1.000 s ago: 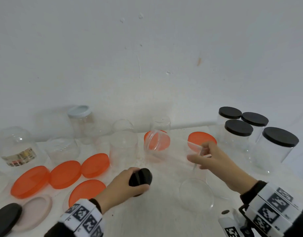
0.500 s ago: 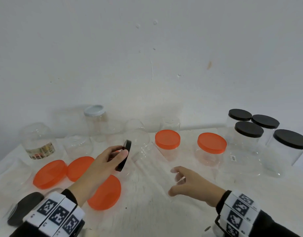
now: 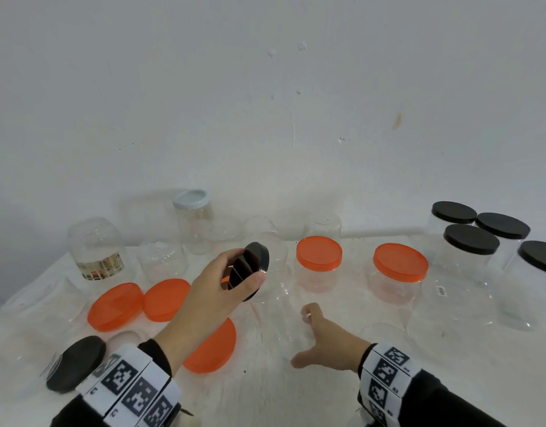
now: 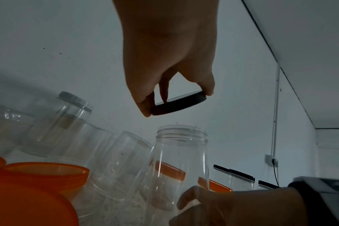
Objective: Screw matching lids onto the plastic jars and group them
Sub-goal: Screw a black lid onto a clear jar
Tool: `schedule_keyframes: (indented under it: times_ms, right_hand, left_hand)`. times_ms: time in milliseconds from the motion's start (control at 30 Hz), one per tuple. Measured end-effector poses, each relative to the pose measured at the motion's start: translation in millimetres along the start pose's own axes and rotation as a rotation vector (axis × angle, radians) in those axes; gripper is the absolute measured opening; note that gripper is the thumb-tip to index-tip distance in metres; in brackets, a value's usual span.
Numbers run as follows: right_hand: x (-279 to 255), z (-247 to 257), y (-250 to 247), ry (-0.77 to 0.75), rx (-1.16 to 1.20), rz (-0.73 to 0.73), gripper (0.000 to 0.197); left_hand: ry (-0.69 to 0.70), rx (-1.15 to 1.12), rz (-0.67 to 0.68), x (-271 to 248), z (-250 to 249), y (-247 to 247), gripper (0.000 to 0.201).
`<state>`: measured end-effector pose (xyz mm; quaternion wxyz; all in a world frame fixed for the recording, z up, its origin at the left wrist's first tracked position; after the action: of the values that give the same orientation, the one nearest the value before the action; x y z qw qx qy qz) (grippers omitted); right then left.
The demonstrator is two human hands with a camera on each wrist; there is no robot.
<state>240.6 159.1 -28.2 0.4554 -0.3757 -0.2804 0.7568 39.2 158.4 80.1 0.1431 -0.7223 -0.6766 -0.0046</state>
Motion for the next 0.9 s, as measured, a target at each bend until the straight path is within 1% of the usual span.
schedule_keyframes:
  times_ms: [100, 167, 233, 300, 367, 433, 467, 567, 600, 733, 900]
  right_hand:
    - [0.1, -6.6, 2.3, 0.014, -0.026, 0.006, 0.091]
    - [-0.4, -10.7, 1.5, 0.026, -0.01, -0.002, 0.093]
    - [-0.9, -11.3, -1.7, 0.015, 0.054, -0.013, 0.098]
    - [-1.3, -7.5, -7.2, -0.036, 0.143, -0.03, 0.107]
    - [-2.7, -2.2, -14.2, -0.093, 0.24, -0.055, 0.113]
    - [-3.6, 1.4, -19.8, -0.137, 0.308, -0.094, 0.111]
    - [-3.8, 2.5, -21.0, -0.155, 0.316, -0.112, 0.109]
    - [-5.6, 7.3, -20.8, -0.213, 0.308, -0.139, 0.097]
    - [-6.4, 9.4, -20.6, -0.232, 0.304, -0.142, 0.094]
    - [-8.4, 14.5, -19.9, -0.271, 0.313, -0.159, 0.094]
    - [-9.9, 14.3, -19.1, -0.276, 0.325, -0.194, 0.089]
  left_hand:
    - [0.027, 0.043, 0.038, -2.1, -7.1, 6.2, 0.054]
    - [0.033, 0.063, 0.057, -2.9, -8.8, 10.7, 0.059]
    - [0.034, 0.089, 0.077, -3.7, -10.0, 14.9, 0.064]
    - [0.039, 0.112, 0.098, -5.1, -12.4, 18.9, 0.066]
    - [0.043, 0.135, 0.129, -5.7, -15.6, 23.6, 0.062]
    - [0.057, 0.164, 0.17, -5.1, -19.4, 29.3, 0.051]
    - [0.06, 0.183, 0.189, -4.0, -19.9, 32.2, 0.049]
    - [0.039, 0.266, 0.246, 1.1, -14.2, 41.5, 0.064]
    - [0.042, 0.287, 0.266, 2.7, -12.5, 45.2, 0.065]
    - [0.064, 0.333, 0.321, 6.3, -7.2, 58.2, 0.071]
    - [0.092, 0.387, 0.329, 8.9, -2.9, 63.1, 0.076]
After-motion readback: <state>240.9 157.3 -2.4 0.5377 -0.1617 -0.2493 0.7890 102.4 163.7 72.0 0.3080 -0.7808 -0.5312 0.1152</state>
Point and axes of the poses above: each hand's wrist, its own x-axis towards the middle knuckle, its own y-axis out of the palm, z = x × y, the point moved 5 cm from there along x, towards the middle knuckle, and after that the axes turned 10 degrees about -x, right-handed, at the moved point
